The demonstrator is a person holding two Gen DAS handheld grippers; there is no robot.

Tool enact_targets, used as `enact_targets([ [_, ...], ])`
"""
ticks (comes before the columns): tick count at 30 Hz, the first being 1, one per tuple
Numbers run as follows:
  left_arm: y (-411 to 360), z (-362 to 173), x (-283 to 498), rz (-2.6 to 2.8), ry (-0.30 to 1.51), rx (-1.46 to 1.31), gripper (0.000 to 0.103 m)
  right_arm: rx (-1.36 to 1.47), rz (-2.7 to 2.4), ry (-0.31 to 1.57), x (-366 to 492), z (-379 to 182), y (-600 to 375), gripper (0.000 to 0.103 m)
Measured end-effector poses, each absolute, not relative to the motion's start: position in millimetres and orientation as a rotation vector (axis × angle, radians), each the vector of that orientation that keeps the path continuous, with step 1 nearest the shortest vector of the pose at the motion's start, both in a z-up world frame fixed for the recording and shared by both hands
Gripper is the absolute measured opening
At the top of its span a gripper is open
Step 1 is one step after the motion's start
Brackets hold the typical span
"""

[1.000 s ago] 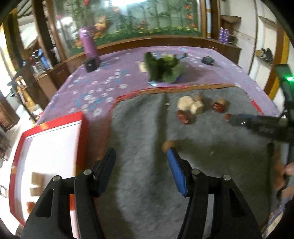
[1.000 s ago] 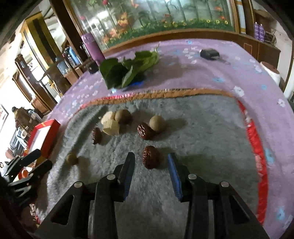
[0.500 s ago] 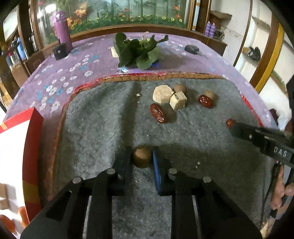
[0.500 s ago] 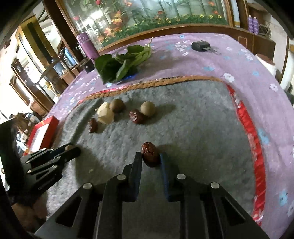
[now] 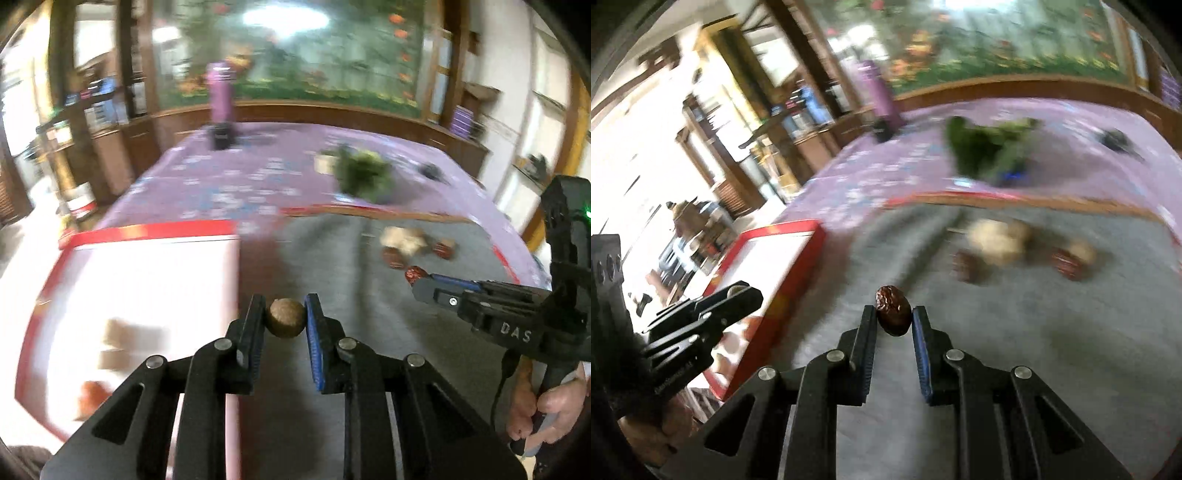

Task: Organize fruits
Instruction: 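Carry the date and nut into the white tray and open both grippers, then grasp a brown nut with the right gripper while the left grasps a red date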

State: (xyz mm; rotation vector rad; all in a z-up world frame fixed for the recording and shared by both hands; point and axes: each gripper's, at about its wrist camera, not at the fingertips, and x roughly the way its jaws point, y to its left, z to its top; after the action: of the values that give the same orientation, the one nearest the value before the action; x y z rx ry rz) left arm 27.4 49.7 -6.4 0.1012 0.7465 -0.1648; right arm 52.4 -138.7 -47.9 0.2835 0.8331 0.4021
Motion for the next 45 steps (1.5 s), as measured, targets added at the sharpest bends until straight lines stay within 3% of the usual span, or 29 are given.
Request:
enact_targets([
  [7,146.2,-13.1,37.5,0.062,0.764,0.028,0.019,0.228,0.571,0.828,76.3,-40.5,-33.5,0.019],
  [17,190.5,-32.0,40.2,0.199,0.820,0.037,0.019,0.191,0.673,0.879,88.9,-49.6,49.1,0.023],
  [20,190.5,-31.2,40.6,0.242,0.813,0.051,0.029,0.195,0.703,0.880,83.7,-46.7,50.3,0.025],
  [21,189.3,-30.1,41.1,0.253,0.809,0.050,0.039,0.198,0.706,0.869,82.7,-45.5,48.2,0.026],
  [22,187.7,-28.5,40.8,0.256,0.802,0.048,0.047,0.200,0.706,0.848,79.6,-42.0,42.4,0.027],
  [27,145.5,-16.6,43.1,0.173,0.751,0.079,0.051,0.221,0.622,0.778,74.0,-31.8,-15.8,0.032],
  [39,-19.1,-35.1,75.2,-0.213,0.819,0.182,0.054,0.359,0.136,0.800,76.1,-59.4,-259.6,0.036],
  [45,-62.5,-46.8,94.2,-0.272,0.878,0.183,0.053,0.406,0.101,0.827,93.7,-70.9,-302.6,0.036],
])
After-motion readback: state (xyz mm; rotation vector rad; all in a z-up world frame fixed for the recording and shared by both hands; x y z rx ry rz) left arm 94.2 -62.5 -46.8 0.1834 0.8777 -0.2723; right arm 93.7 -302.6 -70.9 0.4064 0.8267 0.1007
